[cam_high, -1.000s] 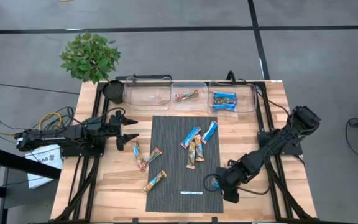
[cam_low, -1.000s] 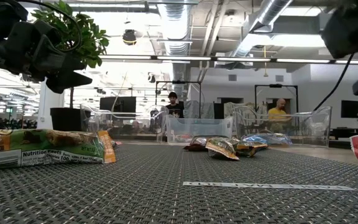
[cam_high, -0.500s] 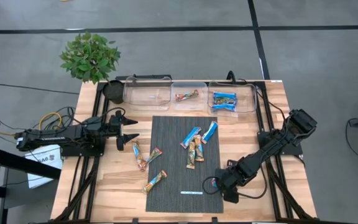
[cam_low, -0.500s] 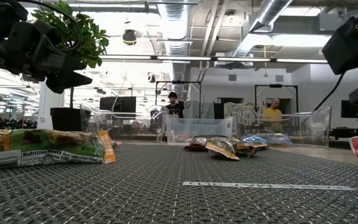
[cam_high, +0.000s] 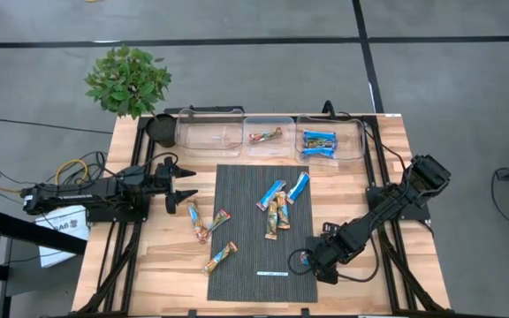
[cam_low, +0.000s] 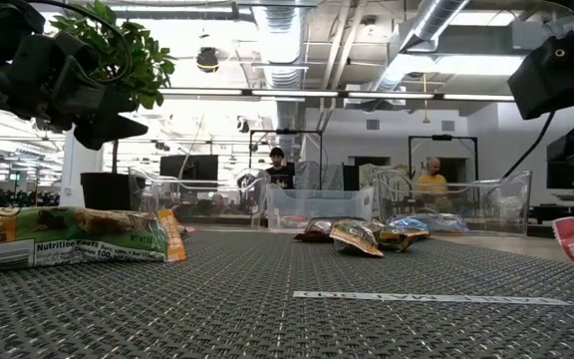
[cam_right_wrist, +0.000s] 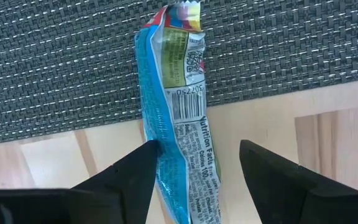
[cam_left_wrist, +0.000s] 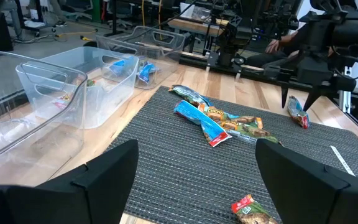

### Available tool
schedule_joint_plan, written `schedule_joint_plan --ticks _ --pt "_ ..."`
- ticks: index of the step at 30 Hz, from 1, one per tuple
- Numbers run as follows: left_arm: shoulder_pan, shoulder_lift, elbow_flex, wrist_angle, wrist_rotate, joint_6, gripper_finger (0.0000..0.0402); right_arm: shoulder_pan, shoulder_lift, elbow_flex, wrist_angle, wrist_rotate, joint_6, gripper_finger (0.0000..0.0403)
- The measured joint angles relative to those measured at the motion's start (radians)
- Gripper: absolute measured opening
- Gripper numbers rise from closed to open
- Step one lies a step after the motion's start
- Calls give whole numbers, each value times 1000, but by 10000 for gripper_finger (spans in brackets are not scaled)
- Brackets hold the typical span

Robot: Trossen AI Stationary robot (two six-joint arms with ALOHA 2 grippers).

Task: Pick and place Granola Bars by type
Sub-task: Put the bottom red granola bar into the white bin

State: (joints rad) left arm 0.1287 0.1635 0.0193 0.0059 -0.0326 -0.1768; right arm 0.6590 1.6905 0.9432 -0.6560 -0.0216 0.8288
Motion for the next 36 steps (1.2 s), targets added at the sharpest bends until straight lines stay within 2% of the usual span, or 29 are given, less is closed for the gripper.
schedule_joint_plan --ticks 8,19,24,36 --pt "0 0 0 0 0 0 318 0 0 -32 44 -1 -32 222" --pt "0 0 0 0 0 0 318 0 0 -33 39 -2 -212 215" --pt "0 0 0 0 0 0 318 0 0 -33 39 -3 -236 179" --pt "0 0 0 0 0 0 318 -13 0 -33 43 -8 -236 57"
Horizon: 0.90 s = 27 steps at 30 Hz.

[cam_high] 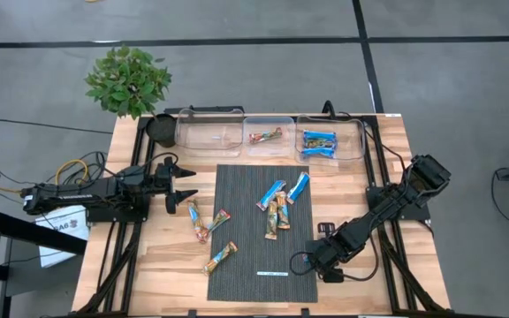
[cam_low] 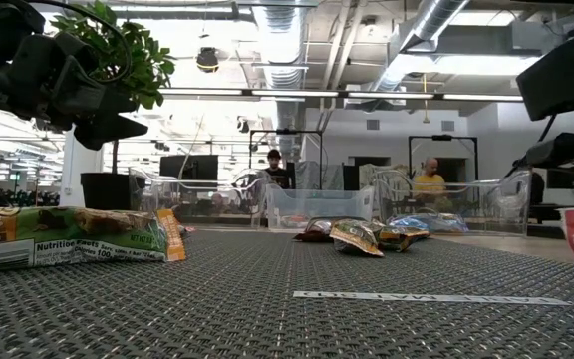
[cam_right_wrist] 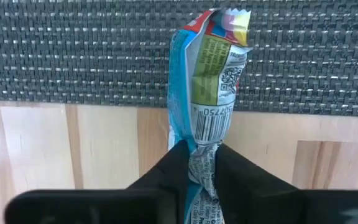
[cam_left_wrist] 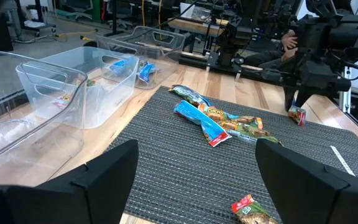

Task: Pick and place Granola Bars by type
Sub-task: Put the bottom red granola bar into the white bin

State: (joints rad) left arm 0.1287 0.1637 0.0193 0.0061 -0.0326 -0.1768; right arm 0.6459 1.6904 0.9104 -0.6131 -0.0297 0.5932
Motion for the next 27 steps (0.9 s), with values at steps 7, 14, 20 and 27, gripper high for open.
schedule_joint_plan --ticks 7,14,20,27 --pt "0 0 0 0 0 0 318 -41 -49 -1 38 1 -3 24" --pt "0 0 0 0 0 0 318 -141 -154 -1 121 3 -106 16" --pt "0 0 0 0 0 0 318 -293 -219 -1 262 3 -257 19" --pt "0 0 0 0 0 0 318 -500 -253 -1 416 6 -451 15"
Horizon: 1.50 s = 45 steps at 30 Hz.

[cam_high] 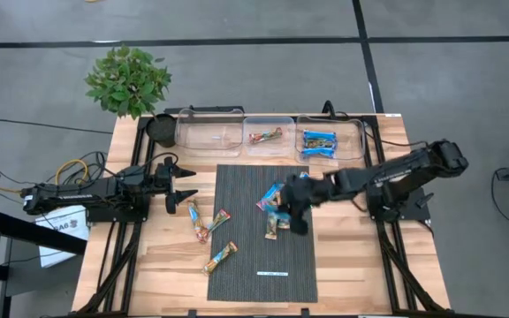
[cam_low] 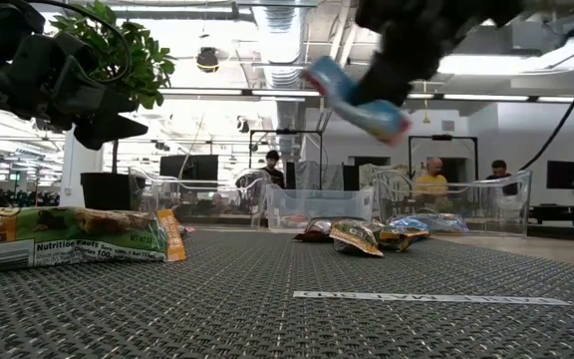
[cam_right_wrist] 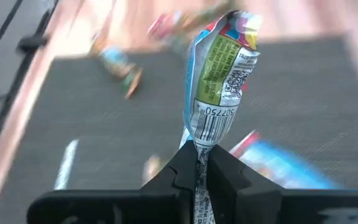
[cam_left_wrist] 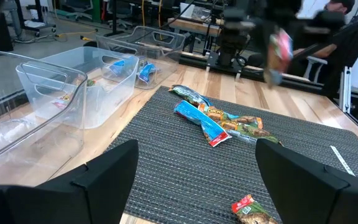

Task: Pick and place Granola Bars by type
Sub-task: Put the bottom red granola bar into the white bin

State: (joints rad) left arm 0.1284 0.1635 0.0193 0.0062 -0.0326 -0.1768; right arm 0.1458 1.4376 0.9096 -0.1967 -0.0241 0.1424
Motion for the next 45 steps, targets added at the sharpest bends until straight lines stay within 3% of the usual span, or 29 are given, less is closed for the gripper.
schedule_joint_plan --ticks 7,16,37,45 --pt "0 0 0 0 0 0 318 -168 5 0 158 0 -164 17" --pt "0 0 0 0 0 0 318 -286 6 0 300 0 -232 18" --pt "0 0 0 0 0 0 318 -313 6 0 370 -1 -282 14" --pt "0 0 0 0 0 0 318 -381 6 0 351 -2 -318 19"
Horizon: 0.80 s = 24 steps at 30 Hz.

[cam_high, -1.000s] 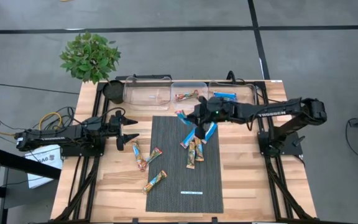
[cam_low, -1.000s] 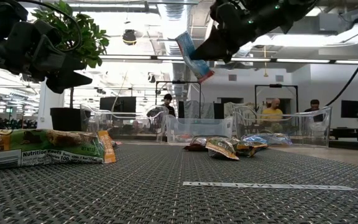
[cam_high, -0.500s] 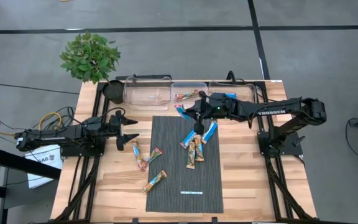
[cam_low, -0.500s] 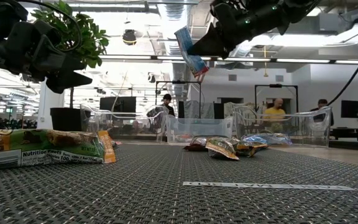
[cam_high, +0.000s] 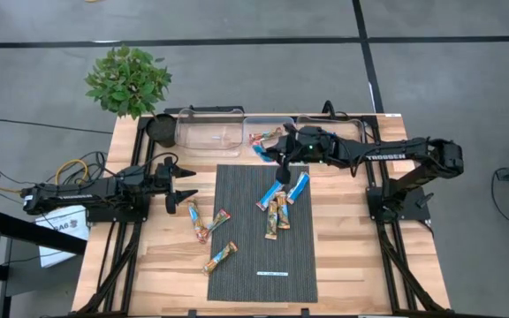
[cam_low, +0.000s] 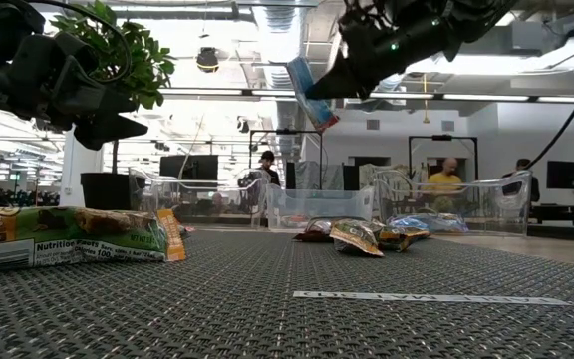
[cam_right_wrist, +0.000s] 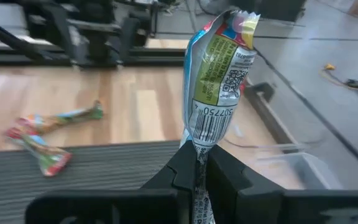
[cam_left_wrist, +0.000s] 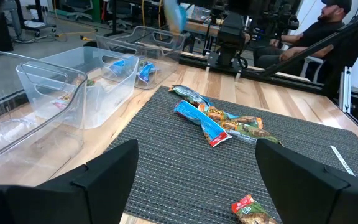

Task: Pick and place Granola Bars by type
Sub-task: Put the bottom red granola bar into the white bin

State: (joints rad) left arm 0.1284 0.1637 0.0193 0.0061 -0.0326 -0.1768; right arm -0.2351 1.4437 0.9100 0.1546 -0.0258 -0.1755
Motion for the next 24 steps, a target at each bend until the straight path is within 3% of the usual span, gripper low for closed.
schedule_joint_plan --ticks 16,24 --pt "0 0 0 0 0 0 318 -264 0 0 -7 59 -197 20" --pt "0 0 0 0 0 0 318 -296 0 0 -4 58 -194 17"
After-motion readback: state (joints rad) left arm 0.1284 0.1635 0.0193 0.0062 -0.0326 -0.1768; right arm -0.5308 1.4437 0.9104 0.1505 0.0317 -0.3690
